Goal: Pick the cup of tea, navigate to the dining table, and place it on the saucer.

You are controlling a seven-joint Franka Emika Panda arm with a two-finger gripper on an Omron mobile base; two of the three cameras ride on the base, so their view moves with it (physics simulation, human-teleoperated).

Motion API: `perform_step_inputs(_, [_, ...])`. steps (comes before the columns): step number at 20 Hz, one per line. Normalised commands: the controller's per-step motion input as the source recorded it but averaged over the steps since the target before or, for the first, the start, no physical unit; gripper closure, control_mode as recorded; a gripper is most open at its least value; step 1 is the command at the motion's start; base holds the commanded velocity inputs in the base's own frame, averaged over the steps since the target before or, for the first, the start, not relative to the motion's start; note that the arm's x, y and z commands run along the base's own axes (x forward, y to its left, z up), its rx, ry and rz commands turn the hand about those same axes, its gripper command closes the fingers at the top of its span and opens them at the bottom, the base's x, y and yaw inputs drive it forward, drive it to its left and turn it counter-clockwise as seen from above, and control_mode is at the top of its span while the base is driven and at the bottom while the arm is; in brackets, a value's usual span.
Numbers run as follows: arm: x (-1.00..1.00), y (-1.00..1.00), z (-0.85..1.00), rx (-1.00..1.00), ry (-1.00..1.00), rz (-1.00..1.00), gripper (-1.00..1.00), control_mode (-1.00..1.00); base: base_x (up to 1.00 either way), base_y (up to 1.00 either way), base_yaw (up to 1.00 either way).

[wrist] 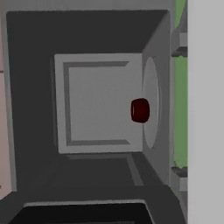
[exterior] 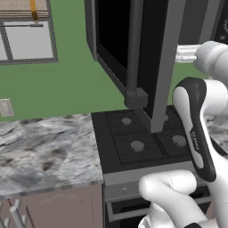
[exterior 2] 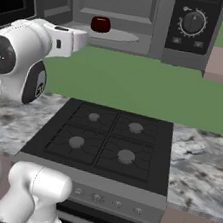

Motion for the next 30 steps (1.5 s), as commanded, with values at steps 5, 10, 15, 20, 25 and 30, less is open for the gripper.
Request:
perform_step_inputs(5, [0.06,0.12,0.23,-0.01,-0.09,0.00,-1.00,-1.00,0.00,0.00,0.00])
perform_step_inputs(10, [0.10,0.00,0.00,0.00,0.02,0.00,-1.00,-1.00,0.00,0.00,0.00])
perform_step_inputs(15, [0.42,-0.12,0.00,0.04,0.12,0.00,-1.00,-1.00,0.00,0.00,0.00])
perform_step_inputs(20, [0.54,-0.08,-0.04,0.00,0.03,0.00,-1.00,-1.00,0.00,0.00,0.00])
perform_step_inputs(25, [0.22,-0.06,0.00,0.00,-0.02,0.02,-1.00,-1.00,0.00,0.00,0.00])
perform_step_inputs(30, [0.32,0.00,0.00,0.00,-0.01,0.11,-1.00,-1.00,0.00,0.00,0.00])
